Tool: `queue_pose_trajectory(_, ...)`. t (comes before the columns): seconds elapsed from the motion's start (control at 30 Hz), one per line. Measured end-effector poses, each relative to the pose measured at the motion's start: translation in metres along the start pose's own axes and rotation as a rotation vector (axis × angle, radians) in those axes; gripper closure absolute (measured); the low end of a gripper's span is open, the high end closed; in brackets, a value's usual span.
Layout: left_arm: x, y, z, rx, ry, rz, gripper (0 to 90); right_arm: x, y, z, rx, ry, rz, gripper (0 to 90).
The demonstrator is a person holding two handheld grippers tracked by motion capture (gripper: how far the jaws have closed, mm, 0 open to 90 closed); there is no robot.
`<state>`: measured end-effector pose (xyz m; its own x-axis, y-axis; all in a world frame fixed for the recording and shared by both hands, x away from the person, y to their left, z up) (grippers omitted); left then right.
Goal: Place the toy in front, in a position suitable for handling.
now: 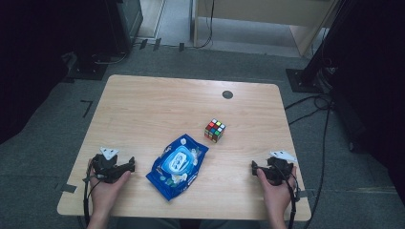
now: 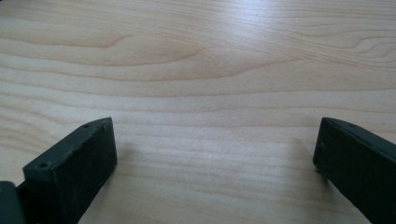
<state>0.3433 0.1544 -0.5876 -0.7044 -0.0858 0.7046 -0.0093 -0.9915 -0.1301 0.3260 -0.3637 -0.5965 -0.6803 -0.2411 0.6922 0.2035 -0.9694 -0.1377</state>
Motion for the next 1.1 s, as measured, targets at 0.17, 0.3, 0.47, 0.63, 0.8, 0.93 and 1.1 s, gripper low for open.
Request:
queue_pose_trajectory(0.17, 0.01, 0.003, 0.001, -0.018, 0.011, -0.016, 13.2, 0.003, -0.004, -0.002, 0.0, 0.016, -0.005, 6.3)
queue_pose_trajectory(0.3, 0.025, 0.019, 0.009, -0.036, 0.048, -0.054, 13.5, 0.007, -0.014, -0.002, 0.03, 0.034, 0.003, 17.0)
queue_pose_trajectory(0.47, 0.043, 0.048, 0.015, -0.113, 0.066, -0.17, 15.5, 0.008, -0.021, -0.003, 0.044, 0.031, 0.031, 22.8)
queue_pose_trajectory(0.63, 0.055, 0.065, 0.015, -0.143, 0.085, -0.272, 27.1, 0.01, -0.023, -0.005, 0.052, 0.037, 0.048, 25.7)
queue_pose_trajectory(0.8, 0.067, 0.075, 0.01, -0.174, 0.087, -0.368, 35.7, 0.007, -0.024, -0.002, 0.051, 0.042, 0.049, 28.0)
queue_pose_trajectory(0.93, 0.075, 0.08, 0.006, -0.216, 0.081, -0.414, 40.7, 0.003, -0.026, 0.001, 0.053, 0.046, 0.049, 29.5)
queue_pose_trajectory(1.1, 0.074, 0.09, -0.006, -0.269, 0.025, -0.474, 47.4, 0.003, -0.028, 0.002, 0.058, 0.048, 0.057, 31.3)
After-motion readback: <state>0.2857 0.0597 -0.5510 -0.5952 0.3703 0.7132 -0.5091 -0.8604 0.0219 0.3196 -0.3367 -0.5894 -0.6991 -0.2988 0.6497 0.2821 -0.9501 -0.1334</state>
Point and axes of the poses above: each handheld gripper's, and its own axes: x roughly backward along the jaws, z roughly out of its top, y roughly to its right, the point moved 10 cm from there along -x, roughly forward along the jaws, and after that the axes turned 9 degrees about z, right-handed, at the moved point
